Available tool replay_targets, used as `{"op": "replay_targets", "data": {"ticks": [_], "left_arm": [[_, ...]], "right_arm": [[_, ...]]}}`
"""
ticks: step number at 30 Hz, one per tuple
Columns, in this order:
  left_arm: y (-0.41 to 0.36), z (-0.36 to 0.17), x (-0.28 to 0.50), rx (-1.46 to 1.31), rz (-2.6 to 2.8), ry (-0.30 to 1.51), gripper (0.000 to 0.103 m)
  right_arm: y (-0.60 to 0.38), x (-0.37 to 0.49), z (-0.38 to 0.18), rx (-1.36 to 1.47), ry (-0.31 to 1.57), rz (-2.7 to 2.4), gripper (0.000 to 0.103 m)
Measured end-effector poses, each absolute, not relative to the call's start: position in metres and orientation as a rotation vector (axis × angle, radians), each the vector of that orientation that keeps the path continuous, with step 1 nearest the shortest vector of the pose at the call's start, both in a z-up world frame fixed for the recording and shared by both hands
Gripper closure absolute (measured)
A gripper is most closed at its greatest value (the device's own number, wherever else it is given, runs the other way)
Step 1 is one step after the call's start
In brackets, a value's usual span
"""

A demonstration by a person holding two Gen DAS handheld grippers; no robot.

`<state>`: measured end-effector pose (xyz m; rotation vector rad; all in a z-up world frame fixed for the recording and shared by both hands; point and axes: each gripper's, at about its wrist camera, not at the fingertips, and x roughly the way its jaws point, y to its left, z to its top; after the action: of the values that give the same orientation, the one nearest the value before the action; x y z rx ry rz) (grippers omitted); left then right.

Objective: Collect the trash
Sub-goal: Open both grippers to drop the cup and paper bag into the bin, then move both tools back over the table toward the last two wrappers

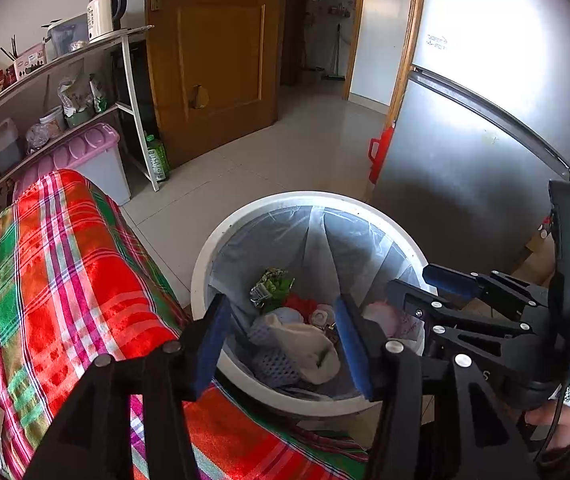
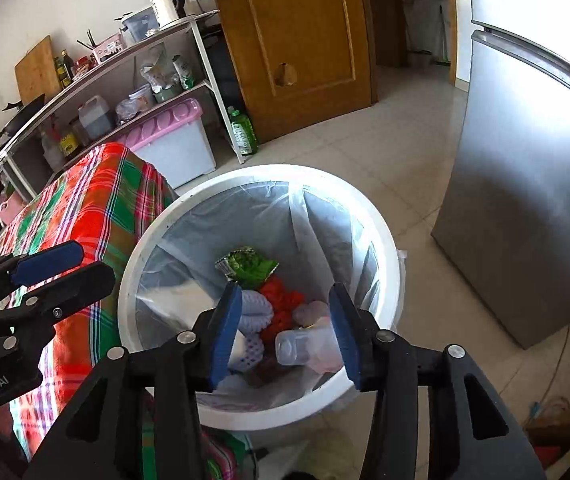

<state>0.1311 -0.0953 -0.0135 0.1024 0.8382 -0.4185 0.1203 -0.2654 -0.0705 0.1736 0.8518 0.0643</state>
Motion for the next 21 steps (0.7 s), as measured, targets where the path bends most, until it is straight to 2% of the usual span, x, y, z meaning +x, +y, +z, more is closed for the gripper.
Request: {"op": "replay_targets", "data": {"ticks": [9,21], "left_arm": [[-0.085,-0.006,0.122,0.080,-0.411,0.822,0.039],[-0.042,0.017,0.090,0.046,-0.360,0.758,0.034]], "right_arm": [[-0.264,0.112,-0.062,0.184,0.826,0.063,0.054],[-0.245,0.089,-0.037,0.177,0.760,0.092,0.053]]}}
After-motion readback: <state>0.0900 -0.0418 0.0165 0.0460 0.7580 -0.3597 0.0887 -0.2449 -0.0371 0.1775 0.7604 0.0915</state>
